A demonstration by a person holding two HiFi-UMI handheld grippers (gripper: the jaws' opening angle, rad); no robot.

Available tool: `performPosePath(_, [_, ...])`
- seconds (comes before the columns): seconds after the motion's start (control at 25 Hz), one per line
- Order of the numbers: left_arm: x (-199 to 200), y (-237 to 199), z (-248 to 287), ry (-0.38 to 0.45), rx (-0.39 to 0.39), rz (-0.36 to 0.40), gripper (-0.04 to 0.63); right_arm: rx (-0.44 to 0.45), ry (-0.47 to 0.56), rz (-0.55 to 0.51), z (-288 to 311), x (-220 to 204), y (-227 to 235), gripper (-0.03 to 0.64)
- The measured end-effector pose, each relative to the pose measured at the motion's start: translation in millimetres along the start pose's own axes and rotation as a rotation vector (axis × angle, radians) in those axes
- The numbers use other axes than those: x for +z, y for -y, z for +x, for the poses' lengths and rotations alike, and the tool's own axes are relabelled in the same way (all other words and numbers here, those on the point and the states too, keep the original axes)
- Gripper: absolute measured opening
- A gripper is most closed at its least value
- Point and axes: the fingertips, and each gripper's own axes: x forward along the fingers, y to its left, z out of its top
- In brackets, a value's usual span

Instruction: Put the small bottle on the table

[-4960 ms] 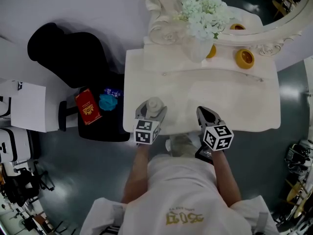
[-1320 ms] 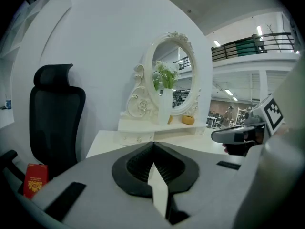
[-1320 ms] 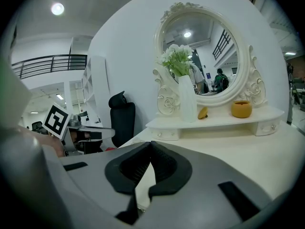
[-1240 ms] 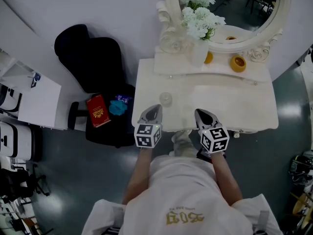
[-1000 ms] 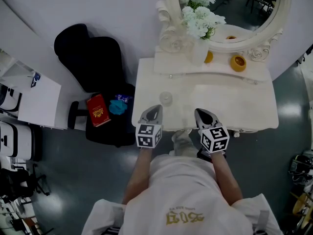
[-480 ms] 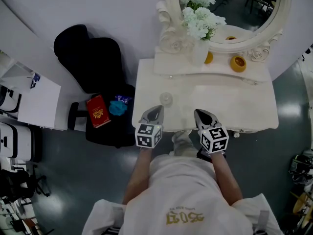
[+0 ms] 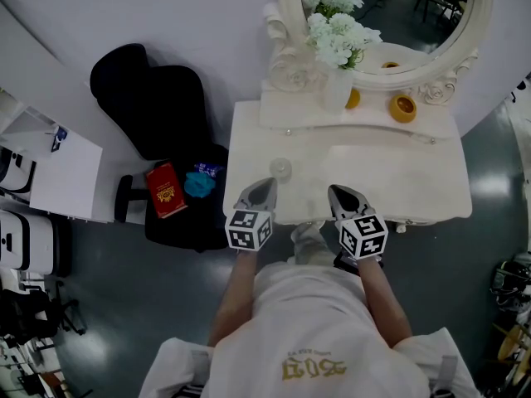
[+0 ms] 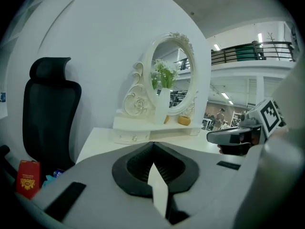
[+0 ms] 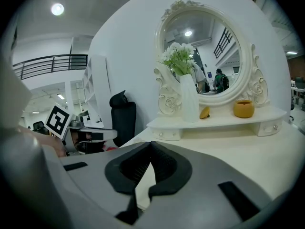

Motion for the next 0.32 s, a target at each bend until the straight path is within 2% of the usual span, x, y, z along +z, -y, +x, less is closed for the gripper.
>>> performPosePath(0.32, [-6.5, 3.3, 4.3, -0.03, 0.005, 0.04, 0.014, -0.004, -0.004, 0.001, -1.5, -2.2, 2.8, 0.013])
